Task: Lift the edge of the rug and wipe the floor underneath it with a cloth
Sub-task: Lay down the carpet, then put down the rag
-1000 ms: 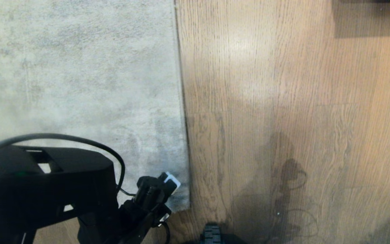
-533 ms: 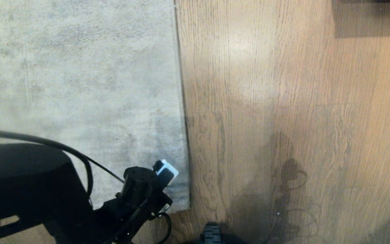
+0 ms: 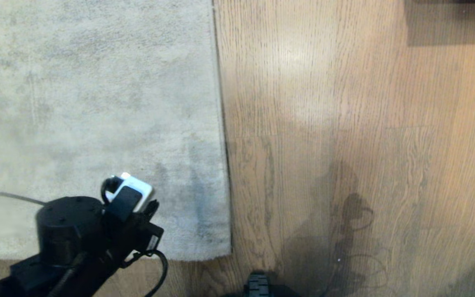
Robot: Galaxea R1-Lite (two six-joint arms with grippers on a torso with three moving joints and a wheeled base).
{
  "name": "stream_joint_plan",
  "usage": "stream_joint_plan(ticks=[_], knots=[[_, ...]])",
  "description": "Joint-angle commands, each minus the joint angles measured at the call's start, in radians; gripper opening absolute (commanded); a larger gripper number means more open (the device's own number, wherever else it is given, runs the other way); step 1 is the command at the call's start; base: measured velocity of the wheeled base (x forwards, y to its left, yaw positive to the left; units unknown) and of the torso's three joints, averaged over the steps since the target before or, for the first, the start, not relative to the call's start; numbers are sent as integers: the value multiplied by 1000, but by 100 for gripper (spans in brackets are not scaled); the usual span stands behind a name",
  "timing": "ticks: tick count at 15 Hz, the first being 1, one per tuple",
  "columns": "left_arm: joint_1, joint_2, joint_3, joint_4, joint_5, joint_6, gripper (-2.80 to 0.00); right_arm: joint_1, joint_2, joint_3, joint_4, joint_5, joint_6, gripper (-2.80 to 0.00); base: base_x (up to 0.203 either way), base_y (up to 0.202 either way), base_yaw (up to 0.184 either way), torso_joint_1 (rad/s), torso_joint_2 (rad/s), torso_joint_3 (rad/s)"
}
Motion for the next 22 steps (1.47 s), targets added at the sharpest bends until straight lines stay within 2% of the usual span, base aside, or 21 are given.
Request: stream_joint_plan(ticks=[1, 6, 9, 12, 16, 20, 22], knots=[[64, -191, 55, 0, 1, 0, -280, 0, 1, 0, 0, 1, 0, -280, 0, 0, 0, 0, 0, 0], [148, -418, 162, 81, -4, 0, -280, 0, 1, 0, 0, 1, 0, -280, 0, 0, 0, 0, 0, 0], [259, -533, 210, 145, -56, 1, -280, 0, 1, 0, 0, 1, 0, -280, 0, 0, 0, 0, 0, 0], [381, -654, 215, 284, -173, 1, -280, 0, 1, 0, 0, 1, 0, -280, 0, 0, 0, 0, 0, 0], [480, -888, 216, 561, -242, -6, -280, 0, 1, 0, 0, 1, 0, -280, 0, 0, 0, 0, 0, 0], [503, -1129, 216, 845, -272, -13, -280, 0, 1, 0, 0, 1, 0, -280, 0, 0, 0, 0, 0, 0], [505, -1222, 216, 915, -302, -44, -280, 0, 1, 0, 0, 1, 0, -280, 0, 0, 0, 0, 0, 0]])
